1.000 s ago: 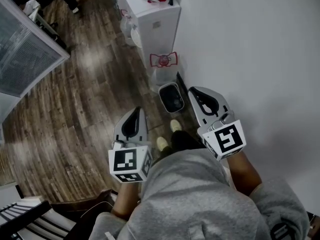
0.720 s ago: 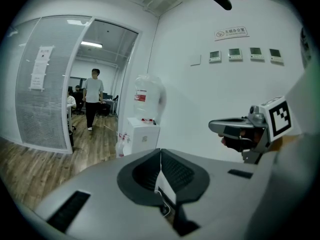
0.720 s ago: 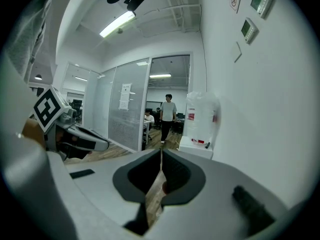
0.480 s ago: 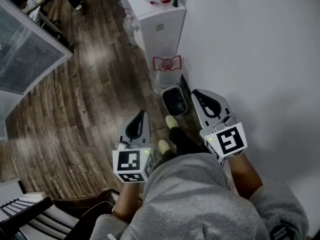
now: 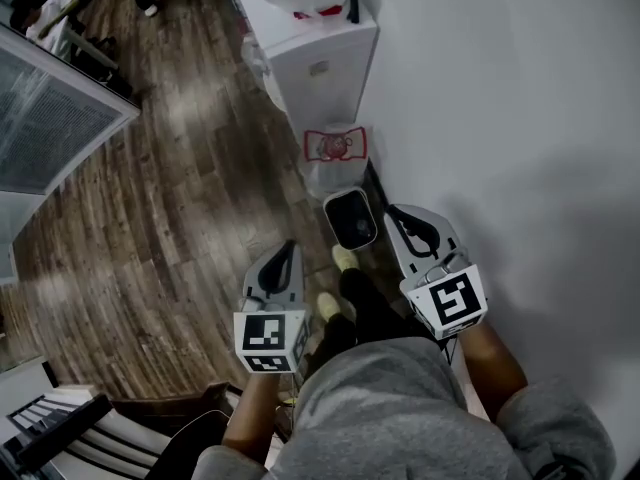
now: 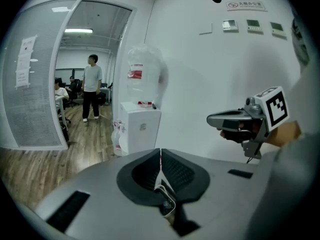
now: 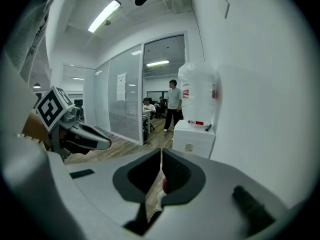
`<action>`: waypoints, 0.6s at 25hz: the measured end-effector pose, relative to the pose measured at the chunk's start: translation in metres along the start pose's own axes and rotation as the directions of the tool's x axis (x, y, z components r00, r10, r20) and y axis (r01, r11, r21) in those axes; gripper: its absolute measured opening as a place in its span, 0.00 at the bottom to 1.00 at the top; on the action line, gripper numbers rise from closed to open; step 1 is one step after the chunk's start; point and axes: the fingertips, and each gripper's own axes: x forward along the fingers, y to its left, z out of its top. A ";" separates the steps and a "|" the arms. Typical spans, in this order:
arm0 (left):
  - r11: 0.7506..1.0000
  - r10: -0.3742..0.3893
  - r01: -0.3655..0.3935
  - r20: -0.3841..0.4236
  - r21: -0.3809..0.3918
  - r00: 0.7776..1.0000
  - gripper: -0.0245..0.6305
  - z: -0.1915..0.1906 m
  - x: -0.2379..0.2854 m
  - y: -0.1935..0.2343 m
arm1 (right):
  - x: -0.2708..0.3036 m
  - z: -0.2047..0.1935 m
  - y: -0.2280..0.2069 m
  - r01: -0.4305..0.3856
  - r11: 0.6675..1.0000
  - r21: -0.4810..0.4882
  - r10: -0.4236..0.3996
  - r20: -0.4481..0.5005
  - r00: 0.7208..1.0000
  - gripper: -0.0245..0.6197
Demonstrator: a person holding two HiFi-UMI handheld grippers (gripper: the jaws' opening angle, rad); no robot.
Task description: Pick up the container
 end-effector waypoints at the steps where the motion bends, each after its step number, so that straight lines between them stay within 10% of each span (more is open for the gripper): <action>1: 1.000 0.004 -0.004 -0.011 -0.003 1.000 0.06 -0.002 0.009 0.002 | 0.007 -0.005 -0.004 -0.010 1.000 0.004 0.010 -0.010 1.000 0.08; 15: 0.999 -0.033 0.031 -0.188 -0.013 0.982 0.07 -0.087 0.146 0.034 | 0.110 -0.098 -0.036 -0.135 0.990 0.042 0.139 -0.132 0.981 0.08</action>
